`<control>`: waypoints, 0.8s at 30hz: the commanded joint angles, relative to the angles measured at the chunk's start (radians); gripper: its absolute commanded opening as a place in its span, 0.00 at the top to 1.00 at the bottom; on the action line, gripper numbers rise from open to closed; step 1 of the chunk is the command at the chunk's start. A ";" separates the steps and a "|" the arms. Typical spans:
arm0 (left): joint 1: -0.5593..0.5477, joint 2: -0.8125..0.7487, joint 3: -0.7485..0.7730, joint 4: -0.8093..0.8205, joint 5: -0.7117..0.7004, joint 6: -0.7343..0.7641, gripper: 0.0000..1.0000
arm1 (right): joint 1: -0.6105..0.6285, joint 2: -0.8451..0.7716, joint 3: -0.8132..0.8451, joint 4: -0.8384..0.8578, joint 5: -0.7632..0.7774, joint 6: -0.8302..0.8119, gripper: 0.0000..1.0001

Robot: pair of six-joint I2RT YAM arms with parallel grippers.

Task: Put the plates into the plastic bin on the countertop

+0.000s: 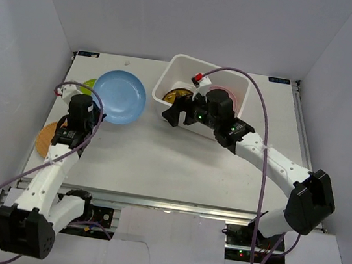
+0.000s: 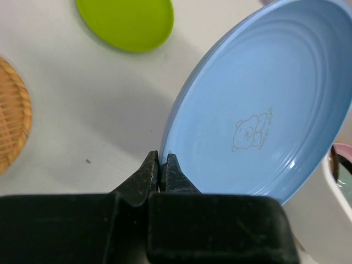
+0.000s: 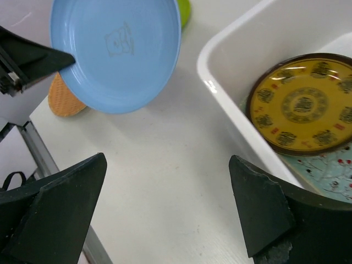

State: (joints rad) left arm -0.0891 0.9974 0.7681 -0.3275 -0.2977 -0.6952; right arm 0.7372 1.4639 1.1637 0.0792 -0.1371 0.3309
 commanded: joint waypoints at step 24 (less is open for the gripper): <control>-0.011 -0.022 0.117 0.094 0.320 0.134 0.13 | -0.042 0.182 0.317 -0.016 0.102 0.039 0.92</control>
State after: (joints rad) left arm -0.0978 0.9092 0.8196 -0.2687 0.0963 -0.5476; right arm 0.7685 1.6787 1.4872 0.0170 -0.1318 0.3527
